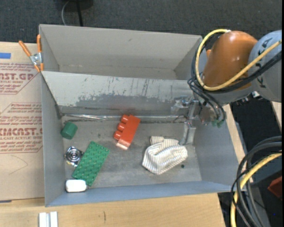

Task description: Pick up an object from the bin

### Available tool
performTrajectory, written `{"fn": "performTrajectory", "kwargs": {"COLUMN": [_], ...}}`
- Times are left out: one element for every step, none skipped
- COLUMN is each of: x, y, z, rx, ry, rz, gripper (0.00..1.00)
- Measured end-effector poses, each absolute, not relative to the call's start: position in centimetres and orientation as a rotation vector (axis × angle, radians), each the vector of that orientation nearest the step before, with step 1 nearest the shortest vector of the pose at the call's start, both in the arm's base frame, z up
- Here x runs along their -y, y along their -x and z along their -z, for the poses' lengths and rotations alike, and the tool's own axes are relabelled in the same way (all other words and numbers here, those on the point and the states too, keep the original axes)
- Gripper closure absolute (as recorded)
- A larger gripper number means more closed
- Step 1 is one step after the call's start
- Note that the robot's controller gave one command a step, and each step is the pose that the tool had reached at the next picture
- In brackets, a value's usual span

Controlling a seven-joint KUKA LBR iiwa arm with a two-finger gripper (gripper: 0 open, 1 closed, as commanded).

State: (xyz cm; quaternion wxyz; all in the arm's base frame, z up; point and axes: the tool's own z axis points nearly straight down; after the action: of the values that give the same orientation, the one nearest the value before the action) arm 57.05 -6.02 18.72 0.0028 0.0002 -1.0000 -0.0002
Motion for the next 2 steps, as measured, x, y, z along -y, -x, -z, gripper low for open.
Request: {"fn": "performTrajectory", "kwargs": {"x": [6.0,5.5], "y": [-57.2,-56.3], "z": [-19.2,-15.2], "rx": [3.144,3.15], "ry": [-0.002,0.026], "rz": [-0.001,-0.001], "gripper": [0.0,0.0]}}
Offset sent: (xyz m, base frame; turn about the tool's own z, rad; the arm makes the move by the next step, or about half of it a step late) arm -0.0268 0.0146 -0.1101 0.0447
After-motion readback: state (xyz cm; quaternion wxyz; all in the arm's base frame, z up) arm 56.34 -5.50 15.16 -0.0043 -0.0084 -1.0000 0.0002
